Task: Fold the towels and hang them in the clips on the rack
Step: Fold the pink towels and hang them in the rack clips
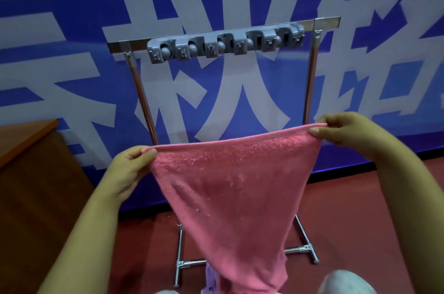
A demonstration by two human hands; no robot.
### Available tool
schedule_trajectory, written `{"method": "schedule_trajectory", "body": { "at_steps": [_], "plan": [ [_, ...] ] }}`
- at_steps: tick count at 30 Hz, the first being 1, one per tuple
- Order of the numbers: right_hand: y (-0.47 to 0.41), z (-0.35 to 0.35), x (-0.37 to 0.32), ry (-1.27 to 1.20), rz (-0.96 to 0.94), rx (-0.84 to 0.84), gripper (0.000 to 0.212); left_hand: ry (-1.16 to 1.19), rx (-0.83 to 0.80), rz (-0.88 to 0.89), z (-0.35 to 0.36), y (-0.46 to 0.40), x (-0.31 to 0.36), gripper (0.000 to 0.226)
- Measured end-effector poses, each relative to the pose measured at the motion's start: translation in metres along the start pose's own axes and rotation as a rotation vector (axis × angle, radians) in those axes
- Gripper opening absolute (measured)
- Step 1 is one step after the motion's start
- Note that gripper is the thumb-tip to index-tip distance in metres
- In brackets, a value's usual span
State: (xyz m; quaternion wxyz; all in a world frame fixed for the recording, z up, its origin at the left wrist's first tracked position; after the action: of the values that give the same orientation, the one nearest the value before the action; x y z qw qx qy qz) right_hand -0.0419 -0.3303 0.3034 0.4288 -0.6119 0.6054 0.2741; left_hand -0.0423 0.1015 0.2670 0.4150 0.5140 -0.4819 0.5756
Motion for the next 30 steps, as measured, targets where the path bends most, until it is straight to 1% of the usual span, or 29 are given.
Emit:
{"method": "schedule_trajectory", "body": {
  "at_steps": [2,3,4,5,6,7,8,9,10,11,12,13,15,17,18,20,21,23,25,27,28,30],
  "plan": [
    [0.004,-0.009,-0.005,-0.112,-0.059,0.080,0.014,0.193,-0.031,0.023,-0.004,0.002,0.010,0.021],
    [0.006,-0.011,-0.007,-0.220,-0.076,0.091,0.014,0.261,-0.044,0.030,-0.007,0.001,0.012,0.026],
    [0.007,-0.010,-0.009,-0.365,-0.055,0.051,0.014,0.314,-0.052,0.011,-0.007,0.002,0.015,0.026],
    [0.007,-0.005,-0.009,-0.514,0.017,-0.026,0.018,0.329,-0.038,-0.029,-0.006,0.000,0.014,0.019],
    [0.002,0.004,-0.003,-0.648,0.130,-0.103,0.029,0.331,-0.005,-0.095,-0.001,-0.001,0.012,0.010],
    [-0.004,0.016,0.005,-0.783,0.281,-0.165,0.042,0.300,0.042,-0.177,0.005,-0.005,0.007,0.014],
    [-0.011,0.030,0.016,-0.926,0.447,-0.187,0.053,0.272,0.071,-0.284,0.014,-0.007,0.001,0.018],
    [-0.016,0.044,0.026,-1.048,0.583,-0.170,0.053,0.271,0.097,-0.387,0.021,-0.009,-0.005,0.017],
    [-0.019,0.056,0.033,-1.110,0.683,-0.131,0.041,0.278,0.121,-0.462,0.029,-0.009,-0.010,0.015],
    [-0.018,0.068,0.035,-1.152,0.748,-0.090,0.025,0.283,0.153,-0.481,0.033,-0.009,-0.013,0.014],
    [-0.017,0.078,0.036,-1.189,0.779,-0.052,0.016,0.287,0.181,-0.468,0.038,-0.010,-0.015,0.015],
    [-0.015,0.086,0.033,-1.235,0.779,-0.035,0.020,0.284,0.202,-0.429,0.041,-0.008,-0.013,0.016],
    [-0.011,0.095,0.017,-1.318,0.718,0.007,0.024,0.285,0.191,-0.347,0.051,0.001,-0.003,0.018],
    [-0.005,0.100,-0.005,-1.364,0.605,0.033,0.021,0.311,0.147,-0.281,0.065,0.016,0.014,0.014],
    [-0.001,0.102,-0.016,-1.342,0.540,0.033,0.019,0.321,0.115,-0.249,0.072,0.025,0.024,0.010],
    [0.013,0.103,-0.039,-1.181,0.389,0.034,0.018,0.312,0.022,-0.177,0.087,0.044,0.043,0.004],
    [0.022,0.103,-0.050,-1.071,0.304,0.034,0.019,0.290,-0.022,-0.137,0.093,0.053,0.052,0.006],
    [0.040,0.104,-0.069,-0.885,0.145,0.027,0.018,0.227,-0.096,-0.067,0.104,0.071,0.066,0.015],
    [0.055,0.103,-0.085,-0.756,0.028,0.027,0.014,0.151,-0.181,-0.006,0.111,0.085,0.076,0.026],
    [0.067,0.101,-0.095,-0.663,-0.069,0.034,0.010,0.077,-0.258,0.059,0.116,0.094,0.082,0.032],
    [0.072,0.100,-0.098,-0.627,-0.102,0.041,0.009,0.043,-0.272,0.087,0.117,0.098,0.084,0.031],
    [0.079,0.098,-0.101,-0.561,-0.148,0.053,0.008,0.004,-0.248,0.121,0.119,0.102,0.086,0.022]
  ]
}}
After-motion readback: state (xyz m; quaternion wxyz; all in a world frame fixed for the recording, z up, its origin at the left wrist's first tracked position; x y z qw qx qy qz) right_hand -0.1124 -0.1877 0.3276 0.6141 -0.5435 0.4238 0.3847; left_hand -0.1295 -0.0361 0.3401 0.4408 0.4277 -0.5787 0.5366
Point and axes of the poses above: each hand's wrist, its own y-axis away from the middle knuckle, its own z-axis out of the palm, x = y × z, the point moved 2 cm from there along -y, towards the middle knuckle, and after that the axes turned 7 degrees about x, right-handed, at the moved point
